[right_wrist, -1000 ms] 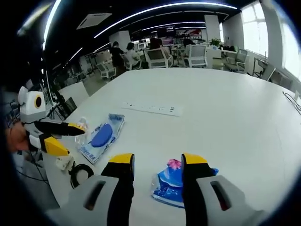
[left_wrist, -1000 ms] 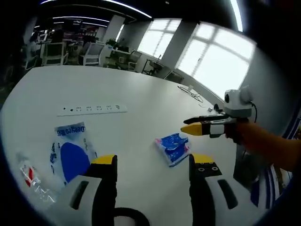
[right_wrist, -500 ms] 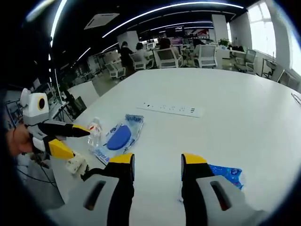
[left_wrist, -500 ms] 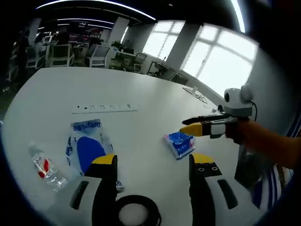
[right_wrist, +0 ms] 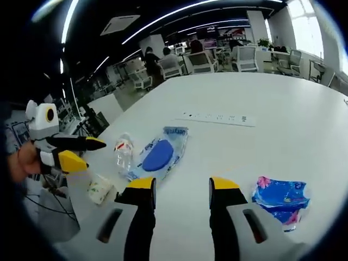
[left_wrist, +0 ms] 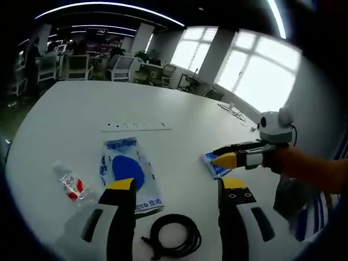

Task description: Arrange the tabletop items into an orderly group along one side of the table until the central work area is clear of visible clutter.

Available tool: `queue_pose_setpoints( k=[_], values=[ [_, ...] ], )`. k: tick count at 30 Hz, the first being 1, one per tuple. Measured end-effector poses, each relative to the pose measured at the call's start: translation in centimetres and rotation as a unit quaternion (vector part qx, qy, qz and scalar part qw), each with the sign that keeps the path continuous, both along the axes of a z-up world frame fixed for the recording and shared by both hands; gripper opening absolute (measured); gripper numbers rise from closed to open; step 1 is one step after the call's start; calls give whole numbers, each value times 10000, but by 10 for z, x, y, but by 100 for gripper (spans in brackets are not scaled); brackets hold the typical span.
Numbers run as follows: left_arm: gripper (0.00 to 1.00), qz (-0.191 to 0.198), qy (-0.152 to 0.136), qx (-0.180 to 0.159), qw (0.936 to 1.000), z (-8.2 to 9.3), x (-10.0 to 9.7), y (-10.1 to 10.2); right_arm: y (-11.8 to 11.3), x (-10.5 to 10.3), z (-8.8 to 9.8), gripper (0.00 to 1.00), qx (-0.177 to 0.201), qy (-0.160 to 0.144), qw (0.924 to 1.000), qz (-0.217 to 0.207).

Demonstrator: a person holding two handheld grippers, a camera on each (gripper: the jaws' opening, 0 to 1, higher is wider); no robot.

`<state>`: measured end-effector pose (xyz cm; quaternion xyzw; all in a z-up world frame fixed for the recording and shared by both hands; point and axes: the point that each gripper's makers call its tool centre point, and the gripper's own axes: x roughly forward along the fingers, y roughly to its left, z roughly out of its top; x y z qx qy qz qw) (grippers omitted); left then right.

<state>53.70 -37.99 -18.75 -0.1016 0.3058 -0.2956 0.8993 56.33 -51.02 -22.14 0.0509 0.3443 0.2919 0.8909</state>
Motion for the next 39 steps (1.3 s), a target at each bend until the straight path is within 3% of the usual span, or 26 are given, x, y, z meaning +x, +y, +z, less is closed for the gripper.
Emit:
queue_pose_setpoints(
  k=[16,23,28,39],
  values=[
    [60,450,-107,15,9989,7,3,56,49,-16,-33,36,497,578,9970,-101],
    [59,549,-118,30,9984,7,5,70,63,-16,-44,36,445,695,9966,7],
    [60,609,-125,7,9981,7,5,77,68,-2,-43,36,344,666,9971,147],
    [60,777,-151,-49,9968,7,6,91,83,52,-28,36,70,373,9977,562]
  ],
)
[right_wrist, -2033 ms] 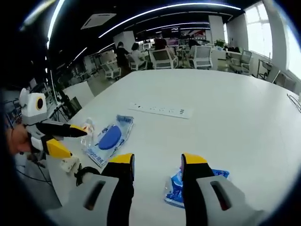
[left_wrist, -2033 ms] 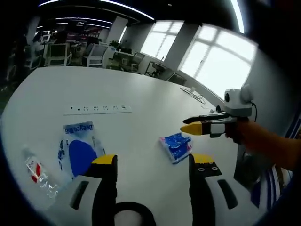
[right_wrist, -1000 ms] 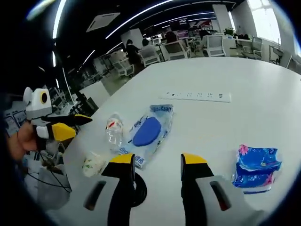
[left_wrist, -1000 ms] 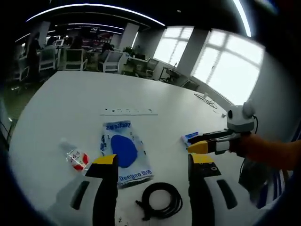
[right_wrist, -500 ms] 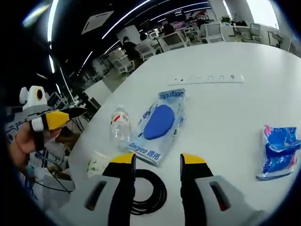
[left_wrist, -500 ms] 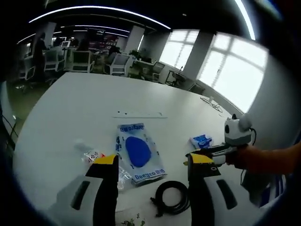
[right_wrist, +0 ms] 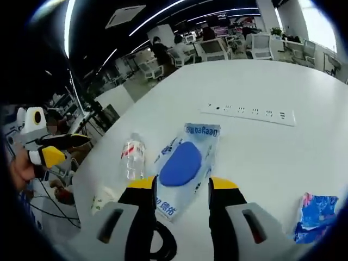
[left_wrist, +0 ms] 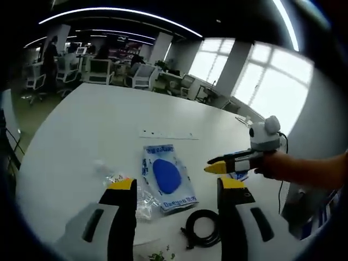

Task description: Arrange the tabletop items into an orderly group along one side of the table until the central work area is clear of visible clutter.

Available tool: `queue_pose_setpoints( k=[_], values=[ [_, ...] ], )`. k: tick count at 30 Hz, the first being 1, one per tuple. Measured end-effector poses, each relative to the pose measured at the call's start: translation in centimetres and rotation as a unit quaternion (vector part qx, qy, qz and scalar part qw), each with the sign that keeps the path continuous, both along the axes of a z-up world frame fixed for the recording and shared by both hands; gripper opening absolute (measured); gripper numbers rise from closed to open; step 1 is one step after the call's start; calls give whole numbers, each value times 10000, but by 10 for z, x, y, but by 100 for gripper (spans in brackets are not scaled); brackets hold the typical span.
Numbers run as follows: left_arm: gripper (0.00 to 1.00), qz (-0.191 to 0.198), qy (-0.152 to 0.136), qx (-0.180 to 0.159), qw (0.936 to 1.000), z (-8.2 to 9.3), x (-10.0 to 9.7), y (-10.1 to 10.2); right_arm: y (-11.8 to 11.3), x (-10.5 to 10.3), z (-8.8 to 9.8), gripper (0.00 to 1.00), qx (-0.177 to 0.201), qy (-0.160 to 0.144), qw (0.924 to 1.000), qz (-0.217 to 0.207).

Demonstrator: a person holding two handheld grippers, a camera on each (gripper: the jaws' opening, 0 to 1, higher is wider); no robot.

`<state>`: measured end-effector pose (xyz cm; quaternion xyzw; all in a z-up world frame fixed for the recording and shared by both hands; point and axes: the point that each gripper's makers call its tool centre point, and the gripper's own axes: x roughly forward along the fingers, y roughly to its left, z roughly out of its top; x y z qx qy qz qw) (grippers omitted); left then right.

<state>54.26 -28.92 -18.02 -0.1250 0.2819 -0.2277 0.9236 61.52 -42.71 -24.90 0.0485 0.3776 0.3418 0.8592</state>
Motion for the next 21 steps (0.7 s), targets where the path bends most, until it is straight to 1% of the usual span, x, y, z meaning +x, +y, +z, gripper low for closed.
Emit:
queue_pose_setpoints(
  k=[7,10,11,12,17,21],
  values=[
    [60,91,-32,40,9999,1,0,10,12,21,0,36,-136,-100,9995,274],
    [60,115,-53,38,9999,2,1,12,19,26,-1,37,-199,-120,9989,404],
    [60,117,-48,37,9999,2,1,13,18,34,-1,37,-219,-140,9987,436],
    [60,115,-52,57,9999,2,2,13,19,37,-1,37,-231,-155,9985,465],
    [60,134,-30,38,9999,-2,3,15,25,43,-3,37,-319,-168,9975,612],
    [60,205,7,23,9998,-6,2,20,27,55,-4,37,-469,-255,9952,816]
  ],
)
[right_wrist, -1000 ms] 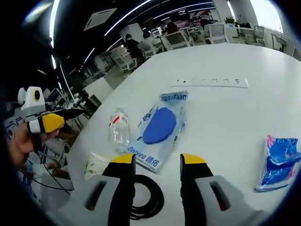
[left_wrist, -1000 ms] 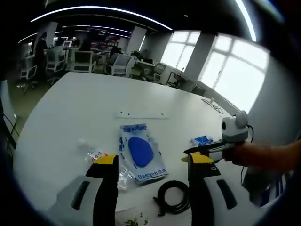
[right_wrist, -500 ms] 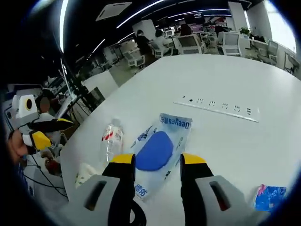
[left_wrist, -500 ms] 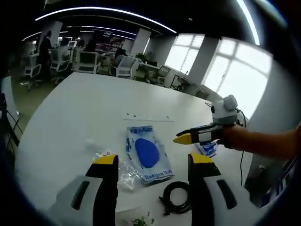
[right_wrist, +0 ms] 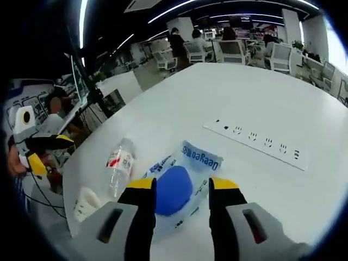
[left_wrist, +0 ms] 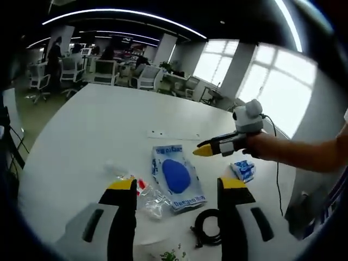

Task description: Arrange the tabletop items into an orderly group along one side of the table until the central work area is clear of visible clutter.

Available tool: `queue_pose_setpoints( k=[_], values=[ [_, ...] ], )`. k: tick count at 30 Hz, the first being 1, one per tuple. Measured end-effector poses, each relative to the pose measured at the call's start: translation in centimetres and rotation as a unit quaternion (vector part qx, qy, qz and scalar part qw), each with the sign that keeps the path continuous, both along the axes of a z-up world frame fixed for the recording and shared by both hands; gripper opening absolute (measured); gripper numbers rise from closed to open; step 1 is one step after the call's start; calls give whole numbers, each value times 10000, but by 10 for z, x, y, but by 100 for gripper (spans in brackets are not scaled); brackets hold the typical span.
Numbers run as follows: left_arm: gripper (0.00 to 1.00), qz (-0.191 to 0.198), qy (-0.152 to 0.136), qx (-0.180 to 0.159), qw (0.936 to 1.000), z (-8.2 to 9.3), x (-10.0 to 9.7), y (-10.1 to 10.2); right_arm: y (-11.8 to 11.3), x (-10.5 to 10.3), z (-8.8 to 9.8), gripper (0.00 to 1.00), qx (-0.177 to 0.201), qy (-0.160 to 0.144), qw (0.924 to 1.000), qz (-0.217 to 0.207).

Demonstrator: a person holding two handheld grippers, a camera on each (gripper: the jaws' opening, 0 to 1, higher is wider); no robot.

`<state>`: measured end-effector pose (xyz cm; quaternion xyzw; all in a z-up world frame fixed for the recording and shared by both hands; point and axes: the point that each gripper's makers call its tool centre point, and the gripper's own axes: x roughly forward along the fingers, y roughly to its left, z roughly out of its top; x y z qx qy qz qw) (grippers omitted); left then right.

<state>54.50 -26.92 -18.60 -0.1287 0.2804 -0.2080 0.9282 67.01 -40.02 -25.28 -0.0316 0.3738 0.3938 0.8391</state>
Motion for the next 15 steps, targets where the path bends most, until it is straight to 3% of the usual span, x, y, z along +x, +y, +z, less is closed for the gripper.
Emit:
queue_pose_setpoints(
  k=[15],
  values=[
    [60,77,39,-20,10000,-6,-4,4,11,28,-7,37,-656,-267,9916,1081]
  ],
)
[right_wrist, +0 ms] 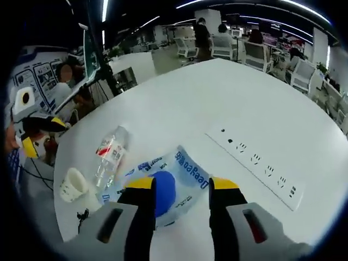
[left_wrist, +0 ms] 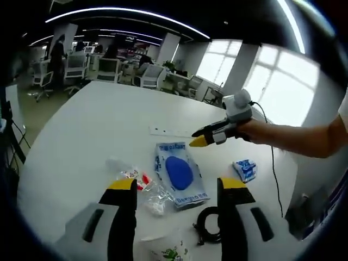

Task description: Arrange the tabletop items into an orderly group along one side of the table until the central work area is clear of visible clutter.

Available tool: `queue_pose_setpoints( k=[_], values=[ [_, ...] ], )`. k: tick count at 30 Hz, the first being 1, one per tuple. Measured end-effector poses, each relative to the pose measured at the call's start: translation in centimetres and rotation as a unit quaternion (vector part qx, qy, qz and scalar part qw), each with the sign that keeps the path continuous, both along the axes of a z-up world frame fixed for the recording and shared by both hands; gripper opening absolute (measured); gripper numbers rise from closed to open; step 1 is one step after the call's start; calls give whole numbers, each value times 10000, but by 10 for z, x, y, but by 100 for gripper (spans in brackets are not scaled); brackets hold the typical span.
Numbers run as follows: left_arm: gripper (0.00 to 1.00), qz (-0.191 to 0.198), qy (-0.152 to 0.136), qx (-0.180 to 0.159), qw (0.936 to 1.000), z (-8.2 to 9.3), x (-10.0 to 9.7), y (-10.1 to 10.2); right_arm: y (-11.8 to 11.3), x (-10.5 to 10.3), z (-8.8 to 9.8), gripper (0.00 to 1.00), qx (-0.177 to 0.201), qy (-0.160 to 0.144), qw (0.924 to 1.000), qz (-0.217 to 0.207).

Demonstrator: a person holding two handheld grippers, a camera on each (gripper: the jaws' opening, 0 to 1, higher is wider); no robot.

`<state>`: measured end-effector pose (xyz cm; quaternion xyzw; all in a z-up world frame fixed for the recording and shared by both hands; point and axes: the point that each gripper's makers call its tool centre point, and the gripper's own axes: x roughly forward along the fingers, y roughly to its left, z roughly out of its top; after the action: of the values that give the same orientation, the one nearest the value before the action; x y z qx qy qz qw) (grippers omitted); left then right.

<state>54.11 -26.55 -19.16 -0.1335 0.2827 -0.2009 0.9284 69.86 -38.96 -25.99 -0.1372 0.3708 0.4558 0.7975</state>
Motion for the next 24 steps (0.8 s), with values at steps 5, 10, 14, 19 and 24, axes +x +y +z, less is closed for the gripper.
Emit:
queue_pose_setpoints(
  k=[5,10,14,19,24],
  values=[
    [60,-12,-16,24,10000,1,-2,-1,4,11,-7,35,-106,9,9995,312],
    [59,24,-2,24,10000,-1,-5,0,5,20,-16,33,-235,72,9982,544],
    [59,60,11,15,10000,-2,-8,3,4,30,-23,32,-353,86,9965,758],
    [59,118,52,4,9999,-5,-12,5,8,34,-31,29,-455,203,9926,1110],
    [58,170,95,-28,9998,-9,-14,5,16,35,-36,27,-552,289,9852,1594]
  ],
)
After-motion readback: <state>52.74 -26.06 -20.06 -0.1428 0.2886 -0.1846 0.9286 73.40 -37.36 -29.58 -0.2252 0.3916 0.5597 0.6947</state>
